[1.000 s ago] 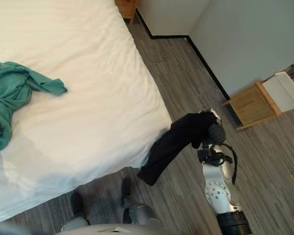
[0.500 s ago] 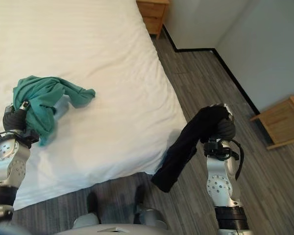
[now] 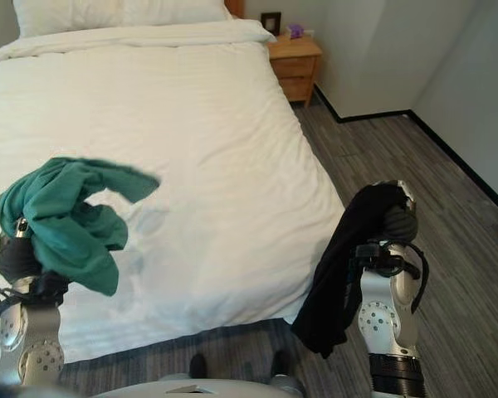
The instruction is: Pick up bed clothes into laundry basket.
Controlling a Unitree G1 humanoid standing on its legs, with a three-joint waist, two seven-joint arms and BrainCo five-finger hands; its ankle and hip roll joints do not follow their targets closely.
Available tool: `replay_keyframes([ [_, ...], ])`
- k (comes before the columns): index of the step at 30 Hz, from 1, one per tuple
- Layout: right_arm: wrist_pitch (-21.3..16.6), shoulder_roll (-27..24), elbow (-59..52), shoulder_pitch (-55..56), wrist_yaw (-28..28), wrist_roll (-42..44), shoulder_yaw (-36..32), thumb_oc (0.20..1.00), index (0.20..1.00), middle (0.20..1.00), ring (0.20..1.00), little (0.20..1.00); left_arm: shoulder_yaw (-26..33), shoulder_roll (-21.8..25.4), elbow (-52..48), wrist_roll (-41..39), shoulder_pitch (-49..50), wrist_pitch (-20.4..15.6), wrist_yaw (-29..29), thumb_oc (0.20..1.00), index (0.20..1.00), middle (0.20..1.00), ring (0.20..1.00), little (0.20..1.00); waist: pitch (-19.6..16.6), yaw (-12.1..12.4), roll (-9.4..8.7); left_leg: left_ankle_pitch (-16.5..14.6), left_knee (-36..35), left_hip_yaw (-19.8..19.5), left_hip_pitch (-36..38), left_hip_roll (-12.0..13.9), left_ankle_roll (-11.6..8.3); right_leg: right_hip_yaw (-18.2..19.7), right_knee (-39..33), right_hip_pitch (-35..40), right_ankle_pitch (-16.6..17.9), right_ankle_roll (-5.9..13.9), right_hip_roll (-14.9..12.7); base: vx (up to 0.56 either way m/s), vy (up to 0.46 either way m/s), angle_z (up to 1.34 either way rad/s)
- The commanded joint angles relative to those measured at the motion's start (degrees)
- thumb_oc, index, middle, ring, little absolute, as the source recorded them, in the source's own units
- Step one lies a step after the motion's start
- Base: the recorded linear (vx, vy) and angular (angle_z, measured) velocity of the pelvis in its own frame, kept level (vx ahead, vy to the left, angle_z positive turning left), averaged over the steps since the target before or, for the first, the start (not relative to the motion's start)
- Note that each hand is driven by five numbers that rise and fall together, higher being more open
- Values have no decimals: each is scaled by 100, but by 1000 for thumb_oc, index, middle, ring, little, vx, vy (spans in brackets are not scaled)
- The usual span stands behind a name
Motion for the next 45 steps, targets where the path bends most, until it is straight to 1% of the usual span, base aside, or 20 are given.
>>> replay_keyframes([
  [1,-180,123,-395,-216,230,-145,-146,200,200,200,200,200,45,380,-439,-178,-240,-334,-162,200,200,200,200,200,-311,29,-239,-316,65,-300,84,-187,210,52,399,412,-274,331,-463,-8,22,5],
  [10,-310,139,-448,-110,191,-196,-297,200,200,200,200,200,-556,461,-489,-245,-685,-343,-318,200,200,200,200,200,-207,-262,-263,-337,65,-53,120,-204,224,311,384,247,-112,393,-487,-36,34,-10],
  [12,-421,209,-574,24,118,-295,-525,200,200,200,200,200,-584,686,-523,-124,-993,-479,-310,200,200,200,200,200,67,-544,-262,-244,65,368,-148,-139,207,683,322,-372,472,528,-431,-327,-1,-49],
  [16,-523,347,-629,133,-17,-270,-610,200,200,200,200,200,-717,962,-560,-98,-1296,-530,-279,200,200,200,200,200,121,-717,-142,-100,65,737,-299,54,188,794,595,-556,386,539,-467,-185,-18,-96],
  [18,-577,338,-619,13,-79,-276,-499,200,200,200,200,200,-748,1145,-528,-33,-1549,-547,-231,200,200,200,200,200,154,-586,-18,6,65,1240,-329,264,182,27,1183,-333,-75,423,-757,-266,-12,-107],
  [19,-589,254,-565,-153,-153,-403,-384,200,200,200,200,200,-703,1239,-697,-15,-1566,-604,-254,200,200,200,200,200,73,-465,-1,-7,85,1566,-326,365,129,-533,1507,-43,-117,466,-1086,-331,-21,-177],
  [21,-608,148,-428,-492,-237,-480,-125,200,200,200,200,200,-508,1235,-873,-27,-1412,-673,-251,200,200,200,200,200,-25,-244,-50,41,105,2050,-328,424,160,-1164,1901,206,1,517,-1510,-314,-138,-192],
  [22,-578,167,-341,-727,-230,-494,190,200,200,200,200,200,-417,1184,-937,16,-1267,-718,-164,200,200,200,200,200,-104,-104,-170,148,128,2459,-364,557,138,-1542,1940,380,162,636,-1652,-222,-202,-188],
  [24,-507,187,-342,-771,-172,-439,308,200,200,200,200,200,-304,1167,-977,36,-1160,-711,-160,200,200,200,200,200,-131,-49,-237,245,129,2744,-335,692,50,-1669,1632,442,155,663,-1615,-196,-309,-178],
  [27,-401,181,-443,-591,27,-398,386,200,200,200,200,200,-114,1069,-932,57,-1013,-705,-160,200,200,200,200,200,-88,-67,-266,636,152,3010,-323,1075,-259,-1659,1106,457,-250,536,-1215,-122,-465,-131],
  [28,-437,11,-566,-300,101,-418,177,200,200,200,200,200,-159,920,-766,19,-1018,-748,-117,200,200,200,200,200,-8,-283,-239,1058,181,3046,-353,1579,-577,-1404,764,451,-695,296,-629,-68,-569,-90],
  [29,-438,-4,-575,-290,101,-411,173,200,200,200,200,200,-169,910,-750,18,-1027,-759,-118,200,200,200,200,200,-4,-269,-201,1096,181,3042,-348,1636,-614,-1402,748,461,-710,260,-569,-105,-674,-79],
  [30,-477,-65,-575,-245,92,-332,106,200,200,200,200,200,-241,825,-749,-12,-1024,-755,-109,200,200,200,200,200,59,-342,-177,1160,229,3007,-327,1762,-684,-1322,686,467,-773,186,-410,-55,-278,-41],
  [31,-504,-107,-560,-192,96,-315,92,200,200,200,200,200,-391,673,-664,-83,-1019,-731,-120,200,200,200,200,200,166,-367,-202,1080,368,2646,-358,1751,-692,-1149,660,458,-852,127,-306,-65,-352,-42],
  [32,-502,-220,-502,-240,128,-323,122,200,200,200,200,200,-451,600,-606,-49,-988,-720,-149,200,200,200,200,200,262,-244,-226,875,607,1810,-430,1557,-638,-924,650,432,-894,82,-228,-126,-312,-114],
  [33,-511,-306,-380,-378,143,-316,215,200,200,200,200,200,-513,507,-594,-14,-923,-707,-167,200,200,200,200,200,352,-106,-248,577,858,941,-561,1307,-439,-688,610,320,-814,18,-151,-97,-294,-200],
  [35,-489,-357,-381,-325,97,-457,106,200,200,200,200,200,-488,423,-527,-6,-893,-646,-211,200,200,200,200,200,341,-147,-340,511,999,665,-568,1265,-460,-323,483,293,-713,-45,-19,4,-276,-201],
  [38,-377,-711,-244,-272,93,-1475,-60,200,200,200,200,200,-404,470,-587,191,-766,-598,-426,200,200,200,200,200,337,51,-373,130,1319,-852,-727,444,-246,412,433,265,-688,-153,178,115,-154,-127],
  [40,-360,-782,-202,-205,75,-1725,-140,200,200,200,200,200,-348,484,-602,170,-744,-602,-461,200,200,200,200,200,337,26,-372,28,1333,-972,-754,279,-194,569,438,268,-689,-182,238,50,-84,-138],
  [45,-155,-748,-276,257,85,-2448,-315,200,200,200,200,200,-537,586,-662,258,-1007,-631,-551,200,200,200,200,200,114,-367,-150,29,531,-613,-371,-15,-56,815,404,185,-618,-154,366,72,58,-59],
])
